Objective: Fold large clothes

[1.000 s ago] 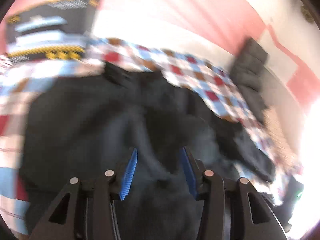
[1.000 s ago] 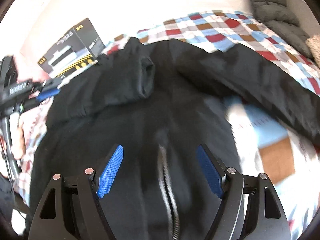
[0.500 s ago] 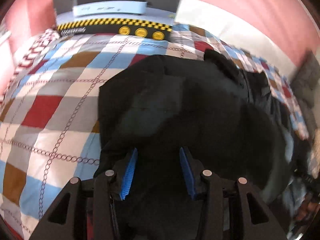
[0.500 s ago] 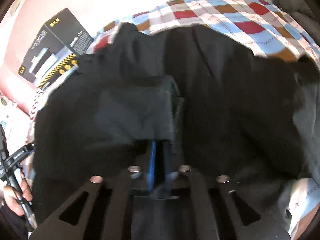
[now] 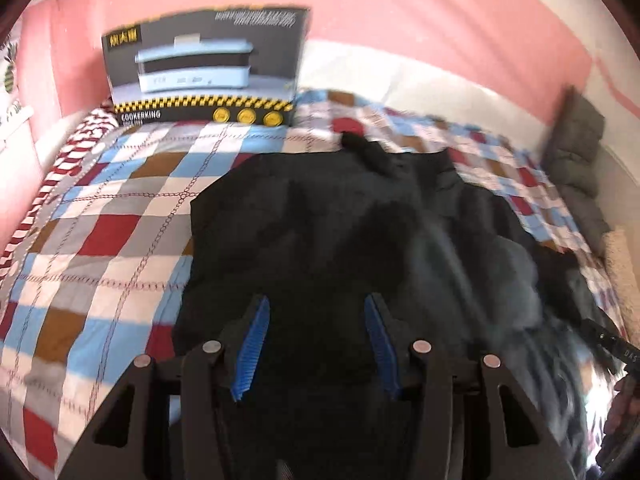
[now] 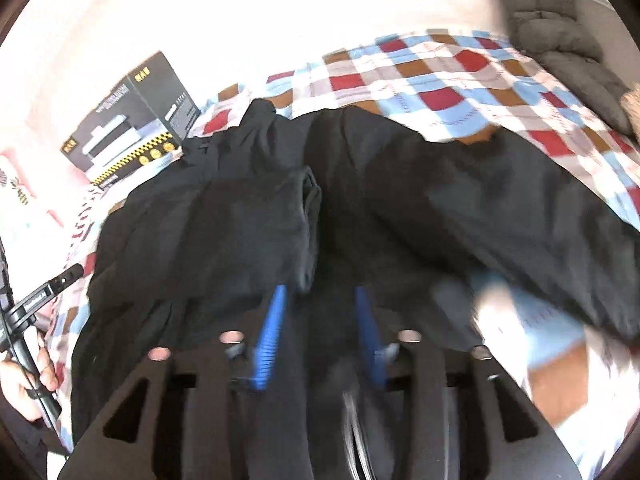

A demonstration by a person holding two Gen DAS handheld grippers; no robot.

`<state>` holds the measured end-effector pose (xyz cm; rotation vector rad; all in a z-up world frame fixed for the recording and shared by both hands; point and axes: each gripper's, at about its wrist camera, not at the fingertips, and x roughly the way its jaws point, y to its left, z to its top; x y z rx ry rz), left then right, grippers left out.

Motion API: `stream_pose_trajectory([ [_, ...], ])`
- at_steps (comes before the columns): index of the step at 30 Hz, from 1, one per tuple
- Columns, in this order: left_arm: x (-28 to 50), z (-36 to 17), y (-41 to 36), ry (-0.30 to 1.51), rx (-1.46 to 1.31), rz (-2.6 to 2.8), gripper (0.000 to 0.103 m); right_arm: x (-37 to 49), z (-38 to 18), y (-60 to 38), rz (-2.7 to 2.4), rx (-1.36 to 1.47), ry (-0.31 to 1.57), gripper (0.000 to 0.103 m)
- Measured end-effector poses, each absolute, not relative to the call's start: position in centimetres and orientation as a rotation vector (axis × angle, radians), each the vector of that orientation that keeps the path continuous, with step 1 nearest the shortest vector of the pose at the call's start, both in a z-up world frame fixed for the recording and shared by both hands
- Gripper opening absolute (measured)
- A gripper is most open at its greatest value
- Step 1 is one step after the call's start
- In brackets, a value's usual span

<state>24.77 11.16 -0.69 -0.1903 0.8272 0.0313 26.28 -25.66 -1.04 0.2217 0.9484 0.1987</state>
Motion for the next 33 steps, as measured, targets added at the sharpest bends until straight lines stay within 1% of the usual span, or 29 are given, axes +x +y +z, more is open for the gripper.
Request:
stream_pose_trajectory([
  [8, 16.1, 0.2, 5.1, 0.858, -0.109, 0.007, 0.051, 17.8, -0.9, -30.2, 0.122, 0.334, 0.974, 0.046],
  [14, 11.4, 0.2, 2.7, 0.889, -0.119, -0.019, 0.051, 13.3, 0.6, -32.6, 0.079, 0.351, 0.933, 0.046],
  [19, 9.6, 0.3, 1.4, 0.899, -0.132, -0.04, 0.051, 11.9, 0.6, -34.5, 0.05, 0.406, 0.899, 0.046],
  [24, 9.5, 1.1, 0.6, 0.889, -0.134, -0.052, 0.051, 11.6, 0.0, -36.1, 0.014, 0.46, 0.89, 0.046],
  [26, 9.8, 1.2, 0.4, 0.886, -0.128, -0.053, 0.051, 11.8, -0.4, -37.0, 0.003, 0.485, 0.895, 0.049],
  [27, 10.1, 1.1, 0.3, 0.89, -0.129, -0.054, 0.051, 12.0, -0.8, -37.5, -0.001, 0.504, 0.9, 0.057],
  [28, 10.2, 1.0, 0.2, 0.894, -0.132, -0.054, 0.051, 12.0, -1.0, -38.0, -0.005, 0.513, 0.9, 0.063],
  [33, 11.5, 0.4, -0.1, 0.913, -0.137, -0.059, 0.051, 13.0, -2.3, -41.3, -0.041, 0.595, 0.896, 0.064],
])
